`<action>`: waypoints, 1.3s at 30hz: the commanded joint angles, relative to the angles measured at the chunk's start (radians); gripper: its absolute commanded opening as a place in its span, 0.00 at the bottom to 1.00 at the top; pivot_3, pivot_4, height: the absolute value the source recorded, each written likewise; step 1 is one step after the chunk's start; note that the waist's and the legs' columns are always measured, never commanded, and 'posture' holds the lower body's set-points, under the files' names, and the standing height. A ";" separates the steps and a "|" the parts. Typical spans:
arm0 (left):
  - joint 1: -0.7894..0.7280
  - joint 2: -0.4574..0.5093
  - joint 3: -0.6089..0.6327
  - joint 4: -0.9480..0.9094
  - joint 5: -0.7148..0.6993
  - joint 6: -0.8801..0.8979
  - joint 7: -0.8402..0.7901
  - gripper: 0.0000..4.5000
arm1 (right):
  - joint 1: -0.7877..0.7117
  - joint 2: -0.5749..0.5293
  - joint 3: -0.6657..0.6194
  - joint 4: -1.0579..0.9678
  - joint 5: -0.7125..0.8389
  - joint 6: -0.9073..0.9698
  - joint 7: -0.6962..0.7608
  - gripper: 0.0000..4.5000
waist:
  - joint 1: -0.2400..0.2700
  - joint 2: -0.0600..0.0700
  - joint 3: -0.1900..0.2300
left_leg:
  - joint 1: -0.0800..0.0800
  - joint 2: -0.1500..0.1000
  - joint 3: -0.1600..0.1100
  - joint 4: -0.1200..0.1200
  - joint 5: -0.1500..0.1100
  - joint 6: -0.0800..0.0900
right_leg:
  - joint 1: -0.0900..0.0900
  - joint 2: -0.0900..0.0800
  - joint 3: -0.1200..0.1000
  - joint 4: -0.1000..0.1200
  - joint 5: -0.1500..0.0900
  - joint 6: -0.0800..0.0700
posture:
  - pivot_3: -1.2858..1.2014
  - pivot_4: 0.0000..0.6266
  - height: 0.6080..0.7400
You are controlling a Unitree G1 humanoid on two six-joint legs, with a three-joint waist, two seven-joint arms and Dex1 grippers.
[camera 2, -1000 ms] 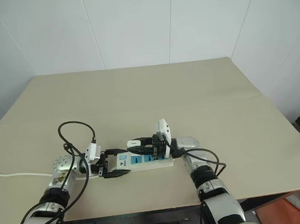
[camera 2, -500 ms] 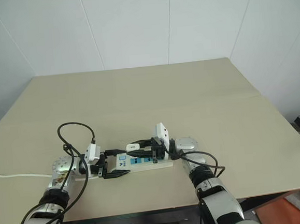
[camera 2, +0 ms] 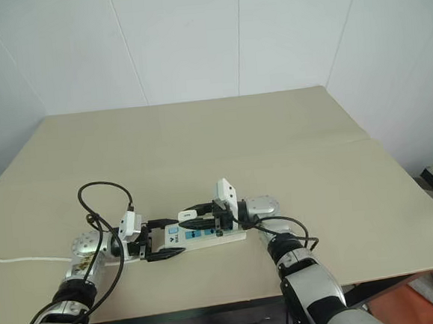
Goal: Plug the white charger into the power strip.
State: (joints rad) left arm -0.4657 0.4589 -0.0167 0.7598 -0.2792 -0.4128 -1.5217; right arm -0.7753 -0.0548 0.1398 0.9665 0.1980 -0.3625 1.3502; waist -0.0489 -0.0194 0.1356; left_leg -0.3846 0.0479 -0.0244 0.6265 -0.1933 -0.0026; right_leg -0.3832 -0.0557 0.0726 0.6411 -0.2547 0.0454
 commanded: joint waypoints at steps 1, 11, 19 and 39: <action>0.012 0.010 -0.013 -0.053 0.004 -0.007 -0.013 0.73 | 0.056 -0.022 0.067 0.130 -0.119 0.035 -0.037 0.25 | -0.002 0.000 -0.002 | 0.001 0.000 0.000 0.000 0.000 0.000 | 0.001 0.000 0.000 0.000 0.000 0.000 | 0.52 0.24 1.00; 0.013 0.020 -0.018 -0.067 0.001 0.005 -0.019 0.73 | 0.039 -0.023 0.068 0.187 -0.122 0.103 -0.039 0.25 | -0.016 0.000 -0.003 | 0.014 0.000 0.000 -0.003 -0.001 -0.001 | 0.013 0.000 0.000 0.000 -0.006 0.001 | 0.52 0.24 1.00; 0.012 0.018 -0.020 -0.070 0.001 0.008 -0.019 0.73 | 0.044 -0.035 0.087 0.195 -0.148 0.045 -0.032 0.25 | -0.016 0.000 -0.003 | 0.014 0.000 -0.001 -0.003 -0.001 -0.001 | 0.013 0.000 0.000 0.000 -0.007 0.001 | 0.52 0.24 1.00; 0.001 0.017 -0.029 -0.072 0.003 0.056 -0.001 0.73 | 0.013 -0.120 0.039 0.187 -0.128 -0.095 0.043 0.99 | -0.004 -0.010 -0.009 | 0.015 0.001 -0.001 -0.008 -0.001 -0.002 | 0.013 0.000 -0.003 -0.002 -0.011 -0.002 | 0.52 0.24 1.00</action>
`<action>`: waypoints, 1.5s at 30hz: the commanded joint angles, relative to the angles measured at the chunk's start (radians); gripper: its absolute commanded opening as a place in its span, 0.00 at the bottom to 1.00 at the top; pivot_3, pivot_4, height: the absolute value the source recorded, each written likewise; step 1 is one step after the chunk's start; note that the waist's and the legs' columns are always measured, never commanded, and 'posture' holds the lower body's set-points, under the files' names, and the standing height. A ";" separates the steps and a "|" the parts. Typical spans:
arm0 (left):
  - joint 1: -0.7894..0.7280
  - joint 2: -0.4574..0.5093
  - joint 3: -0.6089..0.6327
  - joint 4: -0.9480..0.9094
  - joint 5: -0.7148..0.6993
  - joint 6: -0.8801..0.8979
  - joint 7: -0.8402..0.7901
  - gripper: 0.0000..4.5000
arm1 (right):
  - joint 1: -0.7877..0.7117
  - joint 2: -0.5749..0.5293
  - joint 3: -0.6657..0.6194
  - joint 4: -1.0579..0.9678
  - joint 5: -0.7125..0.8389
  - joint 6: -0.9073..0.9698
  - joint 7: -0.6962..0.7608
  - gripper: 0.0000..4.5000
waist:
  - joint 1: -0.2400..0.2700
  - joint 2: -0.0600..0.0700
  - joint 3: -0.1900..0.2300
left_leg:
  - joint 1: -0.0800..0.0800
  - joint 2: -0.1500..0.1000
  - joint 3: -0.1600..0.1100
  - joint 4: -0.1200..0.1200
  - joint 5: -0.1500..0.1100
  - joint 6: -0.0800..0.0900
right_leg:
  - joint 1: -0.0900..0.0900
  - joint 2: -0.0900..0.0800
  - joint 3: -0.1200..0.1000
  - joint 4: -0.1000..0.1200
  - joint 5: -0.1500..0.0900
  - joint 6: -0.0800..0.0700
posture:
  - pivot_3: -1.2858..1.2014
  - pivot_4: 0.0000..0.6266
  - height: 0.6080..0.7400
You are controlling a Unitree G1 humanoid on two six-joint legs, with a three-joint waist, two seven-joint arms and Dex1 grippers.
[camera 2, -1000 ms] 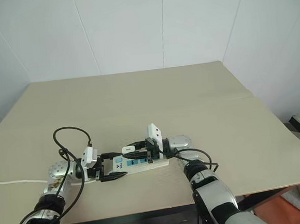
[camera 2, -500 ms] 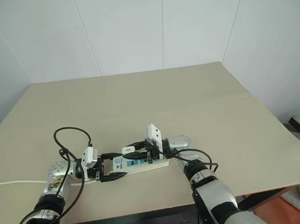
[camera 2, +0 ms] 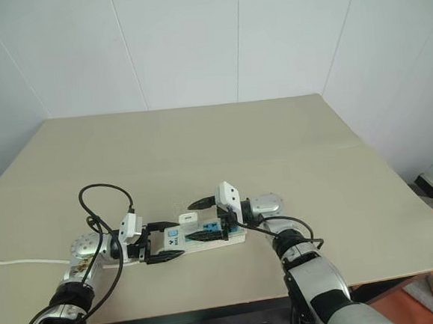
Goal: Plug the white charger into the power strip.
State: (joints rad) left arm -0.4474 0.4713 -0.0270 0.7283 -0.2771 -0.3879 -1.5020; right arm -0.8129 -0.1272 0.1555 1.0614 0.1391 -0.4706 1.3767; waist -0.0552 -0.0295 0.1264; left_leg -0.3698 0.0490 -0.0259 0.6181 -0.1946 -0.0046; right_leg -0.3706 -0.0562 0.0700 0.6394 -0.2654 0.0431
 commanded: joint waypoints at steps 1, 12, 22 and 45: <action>-0.023 0.008 -0.024 -0.049 0.002 0.070 -0.021 0.73 | 0.045 -0.057 0.018 0.087 -0.064 0.008 0.022 0.99 | 0.004 -0.001 0.000 | 0.000 0.000 0.000 0.000 0.000 0.000 | 0.000 0.000 0.000 0.000 0.000 0.000 | 0.52 0.24 1.00; 0.060 0.091 0.068 -0.361 -0.160 0.334 -0.035 0.99 | 0.006 -0.179 -0.065 -0.017 0.016 -0.009 0.147 1.00 | 0.008 0.004 0.012 | -0.005 0.000 0.001 -0.003 0.000 0.000 | -0.005 0.000 0.000 -0.002 -0.001 0.000 | 0.52 0.24 1.00; 0.123 0.355 0.235 -0.536 -0.337 0.639 -0.081 0.99 | -0.016 -0.474 -0.150 -0.264 0.187 0.170 0.234 1.00 | 0.012 0.009 0.036 | -0.020 0.000 0.001 -0.009 0.000 0.000 | -0.020 0.000 0.000 -0.008 0.003 -0.007 | 0.52 0.24 1.00; 0.023 0.482 -0.026 -0.360 -0.261 0.541 -0.112 0.99 | 0.209 -0.912 -0.058 -0.940 0.298 0.723 0.158 1.00 | 0.027 0.010 0.039 | -0.032 -0.001 0.003 -0.006 -0.002 0.000 | -0.031 -0.002 0.000 -0.009 0.003 -0.005 | 0.52 0.24 1.00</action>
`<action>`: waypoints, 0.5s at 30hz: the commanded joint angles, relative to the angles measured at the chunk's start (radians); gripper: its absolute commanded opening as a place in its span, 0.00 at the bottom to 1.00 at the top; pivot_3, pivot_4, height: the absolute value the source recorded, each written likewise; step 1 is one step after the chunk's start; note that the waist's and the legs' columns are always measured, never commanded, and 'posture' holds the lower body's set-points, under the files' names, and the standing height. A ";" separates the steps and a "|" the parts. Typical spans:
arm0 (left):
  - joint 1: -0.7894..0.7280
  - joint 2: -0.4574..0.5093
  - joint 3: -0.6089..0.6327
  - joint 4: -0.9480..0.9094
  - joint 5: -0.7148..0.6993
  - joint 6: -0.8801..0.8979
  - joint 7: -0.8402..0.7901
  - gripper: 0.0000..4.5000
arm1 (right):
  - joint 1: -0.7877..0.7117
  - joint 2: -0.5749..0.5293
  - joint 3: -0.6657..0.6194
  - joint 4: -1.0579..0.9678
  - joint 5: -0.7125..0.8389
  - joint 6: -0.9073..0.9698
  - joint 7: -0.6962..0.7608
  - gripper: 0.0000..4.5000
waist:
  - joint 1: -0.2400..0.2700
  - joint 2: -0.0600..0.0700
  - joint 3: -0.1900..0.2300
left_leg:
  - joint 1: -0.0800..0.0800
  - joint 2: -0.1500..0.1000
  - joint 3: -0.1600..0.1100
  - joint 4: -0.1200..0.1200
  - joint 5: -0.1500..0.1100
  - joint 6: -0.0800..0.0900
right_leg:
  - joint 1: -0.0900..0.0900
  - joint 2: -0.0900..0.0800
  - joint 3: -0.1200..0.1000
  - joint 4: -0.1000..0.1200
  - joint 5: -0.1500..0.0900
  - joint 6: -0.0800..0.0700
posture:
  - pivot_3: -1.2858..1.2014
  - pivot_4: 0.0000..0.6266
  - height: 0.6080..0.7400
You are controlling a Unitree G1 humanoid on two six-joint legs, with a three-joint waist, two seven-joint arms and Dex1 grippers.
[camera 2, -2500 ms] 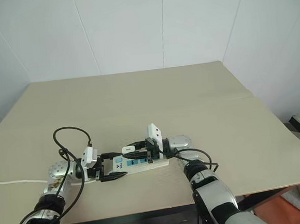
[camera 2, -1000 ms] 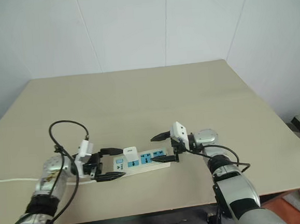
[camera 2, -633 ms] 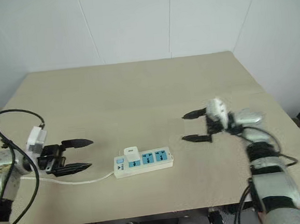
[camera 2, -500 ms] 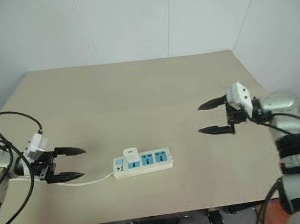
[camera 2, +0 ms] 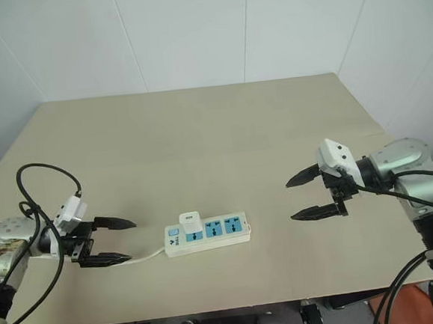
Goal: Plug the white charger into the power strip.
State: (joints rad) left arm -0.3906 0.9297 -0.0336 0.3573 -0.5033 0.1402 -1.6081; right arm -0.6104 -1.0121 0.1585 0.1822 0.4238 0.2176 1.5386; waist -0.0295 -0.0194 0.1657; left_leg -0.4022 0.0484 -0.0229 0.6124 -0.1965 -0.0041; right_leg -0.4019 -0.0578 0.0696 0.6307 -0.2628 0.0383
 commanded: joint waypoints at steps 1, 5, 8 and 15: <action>-0.047 0.025 -0.032 0.020 -0.040 0.016 -0.006 0.99 | 0.013 -0.030 -0.068 -0.074 0.017 0.048 -0.006 1.00 | 0.003 0.000 0.000 | 0.000 0.000 0.000 0.000 0.000 0.000 | 0.000 0.000 0.000 0.000 0.000 0.000 | 0.52 0.24 1.00; -0.087 0.030 -0.078 0.045 -0.051 0.019 -0.006 0.99 | 0.029 -0.035 -0.090 -0.101 0.009 0.072 -0.013 1.00 | 0.009 0.000 0.000 | -0.001 0.000 0.000 0.001 0.000 0.000 | 0.000 0.000 0.000 0.000 0.000 0.000 | 0.52 0.24 1.00; -0.099 0.030 -0.100 0.050 -0.062 0.019 -0.006 0.99 | 0.043 -0.037 -0.100 -0.110 0.000 0.076 -0.019 1.00 | 0.012 0.000 0.000 | -0.001 0.000 0.000 0.002 0.000 0.000 | -0.001 0.000 0.000 0.001 0.000 0.000 | 0.52 0.24 1.00; -0.159 0.016 -0.155 0.102 -0.059 0.004 -0.006 0.99 | 0.048 -0.032 -0.110 -0.127 -0.014 0.084 -0.040 1.00 | 0.015 0.000 0.000 | -0.002 0.000 0.000 0.005 0.000 0.000 | -0.001 0.000 0.000 0.002 0.000 0.001 | 0.52 0.24 1.00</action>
